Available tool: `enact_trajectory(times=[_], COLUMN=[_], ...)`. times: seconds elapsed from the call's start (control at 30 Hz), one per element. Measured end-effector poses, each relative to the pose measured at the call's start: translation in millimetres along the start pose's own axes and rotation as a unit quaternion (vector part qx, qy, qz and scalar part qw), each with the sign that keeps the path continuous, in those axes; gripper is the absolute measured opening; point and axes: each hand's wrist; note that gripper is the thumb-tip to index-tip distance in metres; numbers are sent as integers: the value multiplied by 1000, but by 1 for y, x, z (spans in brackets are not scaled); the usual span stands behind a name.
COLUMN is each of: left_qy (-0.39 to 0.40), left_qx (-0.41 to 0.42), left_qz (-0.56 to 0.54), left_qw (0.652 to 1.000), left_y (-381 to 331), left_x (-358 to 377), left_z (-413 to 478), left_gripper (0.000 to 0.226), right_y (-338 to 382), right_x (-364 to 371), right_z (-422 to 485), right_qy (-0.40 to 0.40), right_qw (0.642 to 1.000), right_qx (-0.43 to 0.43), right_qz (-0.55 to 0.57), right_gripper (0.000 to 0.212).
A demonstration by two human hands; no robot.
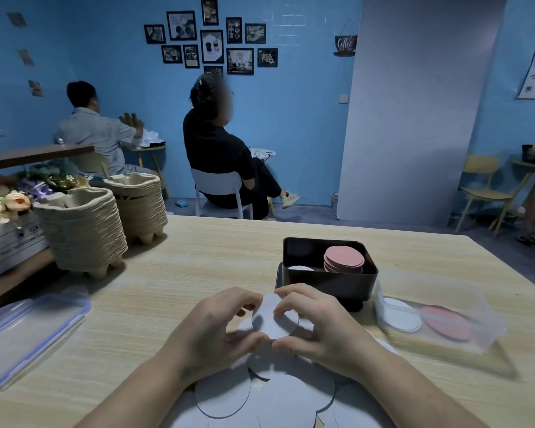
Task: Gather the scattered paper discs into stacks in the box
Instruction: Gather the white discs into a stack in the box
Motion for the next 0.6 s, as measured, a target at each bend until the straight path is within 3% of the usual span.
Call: enact_trajectory(times=[0.27, 0.37, 0.47, 0.6], left_qy=[6, 6, 37, 96], left_qx=[-4, -42, -67, -63], left_qz=[-13, -37, -30, -9], left_qw=[1000, 998, 997, 993], left_y=[-3, -4, -2, -3], left_x=[-1, -6, -9, -8], left_z=[-1, -4, -7, -6], left_gripper=[43, 36, 29, 41], right_y=[4, 4, 1, -5], right_x=[-4, -8, -15, -26], right_z=[-1, -2, -4, -10], right_qy=[20, 14, 11, 8], right_qw=[1000, 1000, 999, 998], right_qx=[5, 11, 29, 49], right_qz=[-18, -5, 9, 29], right_gripper=[31, 32, 32, 33])
Point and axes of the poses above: each hand's wrist, its own z-axis towards the middle knuckle, its own x-axis out of the palm, y = z × x, and after that the axes turned 3 degrees about -z, right-handed
